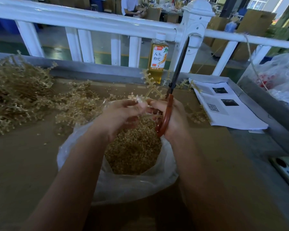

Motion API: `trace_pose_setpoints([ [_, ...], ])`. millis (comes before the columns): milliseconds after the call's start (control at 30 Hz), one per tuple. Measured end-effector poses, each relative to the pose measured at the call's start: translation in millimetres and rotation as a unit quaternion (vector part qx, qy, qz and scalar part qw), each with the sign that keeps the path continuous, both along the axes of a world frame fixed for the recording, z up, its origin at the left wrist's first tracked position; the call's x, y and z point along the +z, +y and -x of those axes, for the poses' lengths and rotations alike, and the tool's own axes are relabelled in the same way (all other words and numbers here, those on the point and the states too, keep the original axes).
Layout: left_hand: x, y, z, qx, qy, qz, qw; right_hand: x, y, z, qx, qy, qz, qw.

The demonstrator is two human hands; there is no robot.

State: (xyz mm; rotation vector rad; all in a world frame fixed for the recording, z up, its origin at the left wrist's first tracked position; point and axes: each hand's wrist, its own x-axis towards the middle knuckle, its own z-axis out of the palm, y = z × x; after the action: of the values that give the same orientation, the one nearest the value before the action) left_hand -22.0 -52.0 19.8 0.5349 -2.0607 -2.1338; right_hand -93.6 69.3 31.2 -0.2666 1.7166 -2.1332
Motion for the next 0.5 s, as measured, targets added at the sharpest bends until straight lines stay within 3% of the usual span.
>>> trace_pose_setpoints([
  [200, -14, -4, -2, 0.044, 0.055, 0.025, 0.997, -9, -5, 4, 0.032, -0.007, 0.040, 0.999],
  [500, -13, -23, -12, 0.047, 0.030, 0.041, 0.998, -27, -12, 3, 0.020, 0.065, -0.001, 0.998],
])
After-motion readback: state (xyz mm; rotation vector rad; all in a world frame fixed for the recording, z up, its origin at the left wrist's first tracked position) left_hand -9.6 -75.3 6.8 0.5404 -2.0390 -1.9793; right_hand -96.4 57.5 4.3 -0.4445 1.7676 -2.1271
